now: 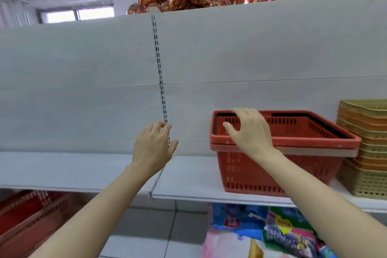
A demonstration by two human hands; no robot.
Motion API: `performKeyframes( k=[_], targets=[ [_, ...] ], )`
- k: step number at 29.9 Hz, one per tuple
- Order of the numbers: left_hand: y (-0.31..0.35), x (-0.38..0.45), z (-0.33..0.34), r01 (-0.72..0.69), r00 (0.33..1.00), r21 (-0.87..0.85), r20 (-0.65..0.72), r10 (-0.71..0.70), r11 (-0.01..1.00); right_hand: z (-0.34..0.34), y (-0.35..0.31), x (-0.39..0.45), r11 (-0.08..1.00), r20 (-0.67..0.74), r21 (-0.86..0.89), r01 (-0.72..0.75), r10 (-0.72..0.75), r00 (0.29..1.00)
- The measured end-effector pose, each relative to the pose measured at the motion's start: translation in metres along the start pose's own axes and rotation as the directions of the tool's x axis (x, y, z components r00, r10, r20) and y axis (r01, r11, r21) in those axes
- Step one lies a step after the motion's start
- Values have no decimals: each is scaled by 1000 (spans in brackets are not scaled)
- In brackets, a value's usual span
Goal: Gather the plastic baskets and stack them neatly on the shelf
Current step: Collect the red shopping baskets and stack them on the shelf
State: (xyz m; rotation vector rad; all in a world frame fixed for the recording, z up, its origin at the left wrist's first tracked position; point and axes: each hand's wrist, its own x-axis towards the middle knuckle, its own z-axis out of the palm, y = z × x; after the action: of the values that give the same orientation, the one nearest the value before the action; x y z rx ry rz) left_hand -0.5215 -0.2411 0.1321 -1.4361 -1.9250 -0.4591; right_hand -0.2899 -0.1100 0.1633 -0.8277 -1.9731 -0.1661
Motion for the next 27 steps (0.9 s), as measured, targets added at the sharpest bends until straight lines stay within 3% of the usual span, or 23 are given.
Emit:
performKeyframes(
  k=[5,13,27],
  targets=[
    [-81,-71,-15,46,998,70,33,-48,996,42,-94,-39,993,24,85,76,-78,997],
    [-189,-195,-6,208,951,161,197,-238,965,134,-216,-117,974,236,210,88,-138,962],
    [-326,-319,44,473,740,352,339,-581,808,296,-345,-183,902,443,379,206,-372,816]
  ],
)
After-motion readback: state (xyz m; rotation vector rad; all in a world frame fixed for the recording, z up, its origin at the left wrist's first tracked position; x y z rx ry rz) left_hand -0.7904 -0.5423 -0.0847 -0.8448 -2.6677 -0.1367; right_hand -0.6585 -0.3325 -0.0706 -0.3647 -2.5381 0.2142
